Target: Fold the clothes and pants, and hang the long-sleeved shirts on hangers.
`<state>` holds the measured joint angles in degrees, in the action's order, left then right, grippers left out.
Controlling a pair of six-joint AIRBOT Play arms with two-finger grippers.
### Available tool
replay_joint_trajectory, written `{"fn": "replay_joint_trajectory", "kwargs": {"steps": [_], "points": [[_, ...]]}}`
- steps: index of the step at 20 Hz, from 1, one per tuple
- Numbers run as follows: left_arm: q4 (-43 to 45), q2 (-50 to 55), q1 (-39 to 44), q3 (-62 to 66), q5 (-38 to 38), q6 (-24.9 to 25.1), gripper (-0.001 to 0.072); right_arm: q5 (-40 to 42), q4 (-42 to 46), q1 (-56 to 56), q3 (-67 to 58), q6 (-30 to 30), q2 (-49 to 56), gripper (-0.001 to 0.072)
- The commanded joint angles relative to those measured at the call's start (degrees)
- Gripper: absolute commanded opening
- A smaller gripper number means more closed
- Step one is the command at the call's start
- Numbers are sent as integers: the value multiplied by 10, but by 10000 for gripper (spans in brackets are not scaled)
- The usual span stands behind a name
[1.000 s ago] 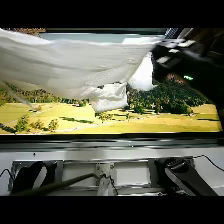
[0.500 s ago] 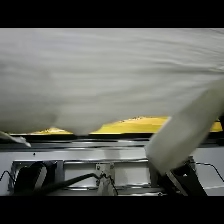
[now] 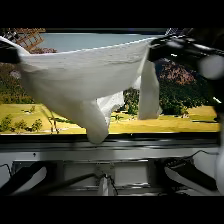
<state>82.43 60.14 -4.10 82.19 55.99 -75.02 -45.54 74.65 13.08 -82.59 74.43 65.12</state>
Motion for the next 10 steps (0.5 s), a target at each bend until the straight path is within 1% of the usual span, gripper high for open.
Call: {"fn": "replay_joint_trajectory", "kwargs": {"steps": [1, 2, 3, 4, 6, 8, 9, 10], "points": [[51, 218, 0, 1, -78, -92, 171, 113, 6, 0, -64, 91, 196, 376], [36, 264, 0, 2, -87, -131, 545, 118, 6, 0, -97, 145, 236, 454], [18, 291, 0, 3, -79, -162, 712, 111, 3, 0, -127, 194, 265, 454], [8, 308, 0, 3, -59, -174, 700, 100, -2, 2, -144, 215, 279, 453], [20, 313, -3, 2, -32, -171, 687, 66, -3, 5, -152, 211, 280, 450], [71, 297, -16, 2, -12, -172, 523, 2, 3, 5, -152, 199, 271, 448], [87, 286, -28, -1, -5, -172, 480, -31, 6, 5, -152, 191, 269, 446], [89, 274, -42, -9, -5, -172, 461, -65, 14, 5, -152, 182, 266, 425]]}}
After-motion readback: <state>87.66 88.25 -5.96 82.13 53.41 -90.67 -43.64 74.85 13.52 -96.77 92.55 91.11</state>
